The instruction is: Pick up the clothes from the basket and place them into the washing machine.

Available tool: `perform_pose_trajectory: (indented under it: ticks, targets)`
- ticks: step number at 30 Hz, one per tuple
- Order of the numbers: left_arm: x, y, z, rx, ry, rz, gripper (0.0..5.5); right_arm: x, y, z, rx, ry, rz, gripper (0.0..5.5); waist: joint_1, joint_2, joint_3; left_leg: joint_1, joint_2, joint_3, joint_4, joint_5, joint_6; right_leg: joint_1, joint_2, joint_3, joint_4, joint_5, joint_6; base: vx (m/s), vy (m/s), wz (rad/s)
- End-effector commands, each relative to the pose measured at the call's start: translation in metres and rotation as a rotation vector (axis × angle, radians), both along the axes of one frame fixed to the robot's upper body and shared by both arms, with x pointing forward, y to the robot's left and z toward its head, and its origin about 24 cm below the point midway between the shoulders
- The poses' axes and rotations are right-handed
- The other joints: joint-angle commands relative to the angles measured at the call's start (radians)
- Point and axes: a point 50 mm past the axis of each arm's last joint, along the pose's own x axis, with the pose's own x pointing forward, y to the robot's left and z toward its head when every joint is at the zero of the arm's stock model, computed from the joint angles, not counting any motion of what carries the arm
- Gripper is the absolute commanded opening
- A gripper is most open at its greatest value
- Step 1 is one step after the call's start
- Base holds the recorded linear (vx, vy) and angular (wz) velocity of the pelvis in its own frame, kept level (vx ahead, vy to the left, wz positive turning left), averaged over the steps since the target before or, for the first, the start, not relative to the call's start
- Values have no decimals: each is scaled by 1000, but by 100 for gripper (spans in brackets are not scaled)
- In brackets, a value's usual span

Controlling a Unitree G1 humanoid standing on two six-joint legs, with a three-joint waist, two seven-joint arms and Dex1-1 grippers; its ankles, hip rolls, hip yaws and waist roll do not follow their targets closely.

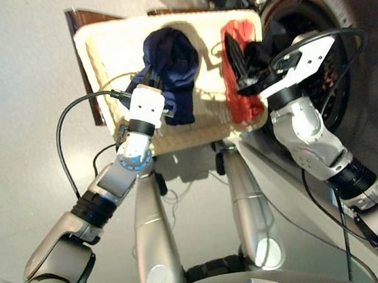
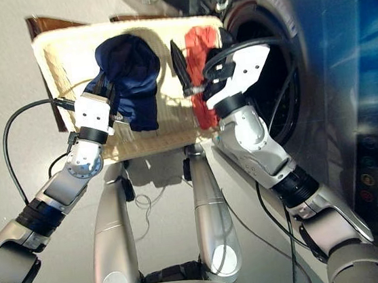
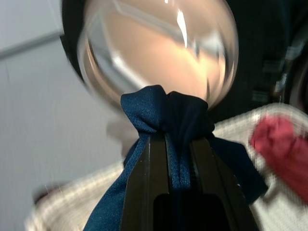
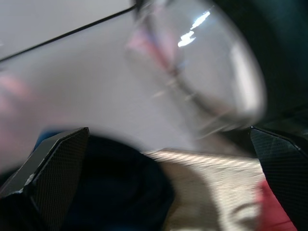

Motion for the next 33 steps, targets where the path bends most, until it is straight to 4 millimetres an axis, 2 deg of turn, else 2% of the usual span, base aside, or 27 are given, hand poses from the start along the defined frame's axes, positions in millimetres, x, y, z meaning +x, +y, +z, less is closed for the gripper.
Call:
perform_pose_trajectory:
  ticks: [1,3,10,17,23,30,33]
  targets:
    - [-27,-15,21,-2,-140,-169,0,-16,-10,22,-127,-57,137,550,-11,29,-12,30,-10,7,34,-17,-25,86,7,-21,-205,157,59,0,0,0]
    - [-33,-17,25,39,-174,-205,0,-19,-3,24,-154,-28,214,550,1,30,-12,66,-20,5,20,-16,-23,123,-3,-24,-221,162,61,16,31,62]
    - [-43,-24,40,41,-238,-265,0,-19,14,36,-162,-52,270,550,19,38,-12,74,-36,5,24,-16,-17,150,-18,-21,-243,172,63,0,0,0]
    - [-46,-31,45,48,-257,-298,0,-21,33,52,-194,-115,315,550,24,46,-12,47,-39,8,46,-21,-12,130,-23,-13,-240,174,61,0,0,0]
    - [-50,-32,49,29,-273,-311,0,-20,37,60,-195,-154,301,550,28,51,-12,23,-37,11,62,-22,-9,107,-24,-3,-235,176,61,0,0,0]
    - [-55,-39,55,26,-294,-350,0,-16,45,61,-227,-150,309,550,32,54,-12,-2,-40,9,71,-20,-7,84,-24,4,-232,181,59,0,0,0]
    - [-56,-44,57,51,-306,-378,0,-3,48,52,-249,-88,283,550,38,61,-12,-11,-41,9,75,-19,-4,75,-26,6,-229,183,58,0,0,0]
